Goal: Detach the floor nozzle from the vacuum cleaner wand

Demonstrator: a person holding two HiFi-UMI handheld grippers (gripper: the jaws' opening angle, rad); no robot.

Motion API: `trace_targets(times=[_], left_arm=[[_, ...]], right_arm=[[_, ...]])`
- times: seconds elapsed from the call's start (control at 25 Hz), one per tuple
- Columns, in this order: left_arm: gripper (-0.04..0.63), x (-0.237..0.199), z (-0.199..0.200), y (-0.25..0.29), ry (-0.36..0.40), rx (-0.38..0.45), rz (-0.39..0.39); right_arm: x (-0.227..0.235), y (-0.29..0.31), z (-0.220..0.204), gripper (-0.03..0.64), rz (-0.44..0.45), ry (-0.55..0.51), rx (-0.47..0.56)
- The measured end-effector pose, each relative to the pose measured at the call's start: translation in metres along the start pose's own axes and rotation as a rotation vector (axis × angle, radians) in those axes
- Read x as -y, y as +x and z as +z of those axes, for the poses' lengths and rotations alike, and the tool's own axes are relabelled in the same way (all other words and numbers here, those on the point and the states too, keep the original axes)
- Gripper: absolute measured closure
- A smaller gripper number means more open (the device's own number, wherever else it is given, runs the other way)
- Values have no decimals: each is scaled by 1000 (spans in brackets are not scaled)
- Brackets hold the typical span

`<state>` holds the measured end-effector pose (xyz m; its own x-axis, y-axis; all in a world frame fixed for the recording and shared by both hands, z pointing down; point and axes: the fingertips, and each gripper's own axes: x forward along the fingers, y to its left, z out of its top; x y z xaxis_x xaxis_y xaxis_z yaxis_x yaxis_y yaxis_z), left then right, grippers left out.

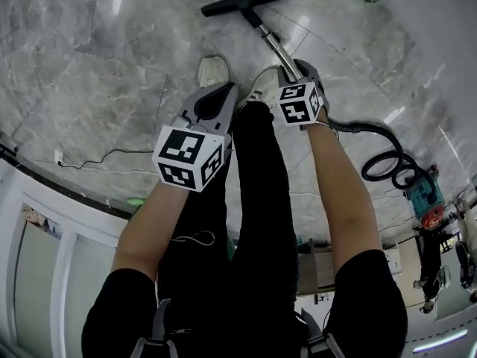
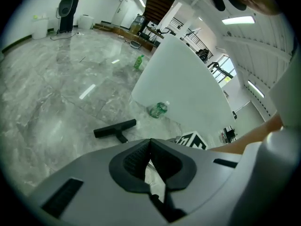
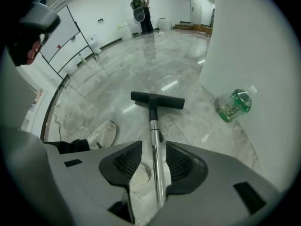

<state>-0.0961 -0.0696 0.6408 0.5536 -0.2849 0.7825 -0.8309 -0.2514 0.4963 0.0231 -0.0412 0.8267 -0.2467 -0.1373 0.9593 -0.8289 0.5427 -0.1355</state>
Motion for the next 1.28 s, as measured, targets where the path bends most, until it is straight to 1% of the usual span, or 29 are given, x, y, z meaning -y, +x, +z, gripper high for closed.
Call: trace_targets(times=[0.04,0.08,0.12,0.16,0.28,0.36,0.52,0.6,0.64,0.68,0.72,0.84,0.96,1.04,1.16,1.28], left_arm=[[586,-9,-9,3,-11,-2,2],[586,-19,-18,6,-20,-5,5],[586,-28,-26,9,-25,-12,8],[586,-38,-34,12,-23,-21,8],[586,-61,-50,16,-15,-43,4],[586,-74,-58,16,-21,-53,2],[586,-97,-74,12,-26,-96,12],[586,-109,-80,10,-24,-110,20],[586,-114,-83,9,-26,-113,22],[586,-117,-84,7,-33,-110,21],[586,-119,-83,6,-48,-100,18],[586,-120,-74,4,-97,-56,22],[586,-114,-56,5,-94,-24,24],[584,-109,-44,5,-91,-10,31],[584,-94,-29,4,-85,8,34],[583,-71,-16,2,-114,18,26]], right_arm=[[2,20,-5,461,-5,-14,-21],[3,41,-9,421,-6,-35,-46],[4,62,-14,396,-5,-60,-75],[5,82,-19,384,-6,-87,-104],[9,132,-30,380,-13,-153,-170],[11,156,-35,382,-22,-171,-187],[12,190,-56,382,-27,-187,-256],[13,199,-58,383,-34,-200,-266],[13,199,-58,388,-36,-192,-261],[13,197,-58,416,-31,-175,-257],[11,194,-58,423,-21,-159,-257],[2,180,-59,425,11,-155,-262],[-5,160,-53,426,25,-153,-242],[-13,143,-44,426,40,-144,-208],[-28,107,-22,426,87,-142,-131],[-42,61,0,428,140,-145,-74]])
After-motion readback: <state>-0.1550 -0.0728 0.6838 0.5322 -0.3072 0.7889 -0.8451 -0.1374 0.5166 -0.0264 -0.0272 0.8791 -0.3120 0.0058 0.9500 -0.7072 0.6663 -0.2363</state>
